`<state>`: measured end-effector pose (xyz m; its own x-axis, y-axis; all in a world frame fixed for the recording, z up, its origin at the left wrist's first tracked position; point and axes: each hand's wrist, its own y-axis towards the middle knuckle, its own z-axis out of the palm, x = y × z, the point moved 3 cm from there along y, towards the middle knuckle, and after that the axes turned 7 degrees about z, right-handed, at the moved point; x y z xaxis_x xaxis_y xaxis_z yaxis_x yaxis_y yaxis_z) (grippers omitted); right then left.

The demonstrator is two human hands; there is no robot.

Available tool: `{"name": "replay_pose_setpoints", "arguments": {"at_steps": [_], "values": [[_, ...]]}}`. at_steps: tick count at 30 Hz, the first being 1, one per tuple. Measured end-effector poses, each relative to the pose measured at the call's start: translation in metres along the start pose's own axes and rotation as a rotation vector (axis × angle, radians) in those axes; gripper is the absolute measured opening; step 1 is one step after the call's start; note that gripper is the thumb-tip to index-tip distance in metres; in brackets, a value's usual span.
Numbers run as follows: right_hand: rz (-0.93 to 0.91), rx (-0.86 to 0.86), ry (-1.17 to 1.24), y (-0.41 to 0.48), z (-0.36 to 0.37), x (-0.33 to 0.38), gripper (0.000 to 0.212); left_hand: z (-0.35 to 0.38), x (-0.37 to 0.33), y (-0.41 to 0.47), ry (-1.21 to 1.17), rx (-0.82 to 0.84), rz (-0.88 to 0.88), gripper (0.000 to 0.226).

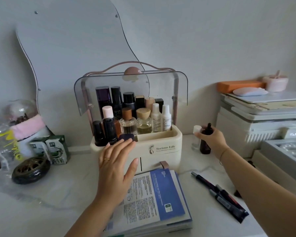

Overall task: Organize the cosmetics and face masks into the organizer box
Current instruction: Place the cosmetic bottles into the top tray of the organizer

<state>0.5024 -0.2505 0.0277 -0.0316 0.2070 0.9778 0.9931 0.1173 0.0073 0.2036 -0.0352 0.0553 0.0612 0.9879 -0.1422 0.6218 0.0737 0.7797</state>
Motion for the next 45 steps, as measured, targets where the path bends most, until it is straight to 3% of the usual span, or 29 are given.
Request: {"name": "replay_pose_setpoints", "arguments": {"at_steps": [19, 24, 28, 31, 34, 39, 45], "values": [[0.037, -0.005, 0.018, -0.005, 0.005, -0.003, 0.052, 0.001, -0.005, 0.001, -0.022, -0.025, -0.029, 0.043], [-0.111, -0.08, 0.174, -0.053, -0.014, 0.032, 0.031, -0.003, -0.007, 0.002, -0.029, -0.019, -0.048, 0.046], [-0.334, 0.092, 0.314, -0.118, -0.02, 0.087, 0.028, -0.01, -0.024, 0.018, -0.184, -0.008, -0.058, 0.052], [-0.474, 0.316, 0.299, -0.157, 0.001, 0.124, 0.035, -0.009, -0.047, 0.04, -0.441, 0.112, -0.032, 0.062], [-0.522, 0.443, 0.229, -0.168, 0.031, 0.142, 0.036, -0.003, -0.053, 0.067, -0.665, 0.167, -0.133, 0.064], [-0.47, 0.505, 0.147, -0.152, 0.06, 0.153, 0.032, -0.001, -0.029, 0.097, -0.678, 0.113, -0.29, 0.049], [-0.511, 0.381, 0.09, -0.137, 0.075, 0.156, 0.027, 0.009, -0.019, 0.107, -0.621, 0.084, -0.427, 0.033]]}}
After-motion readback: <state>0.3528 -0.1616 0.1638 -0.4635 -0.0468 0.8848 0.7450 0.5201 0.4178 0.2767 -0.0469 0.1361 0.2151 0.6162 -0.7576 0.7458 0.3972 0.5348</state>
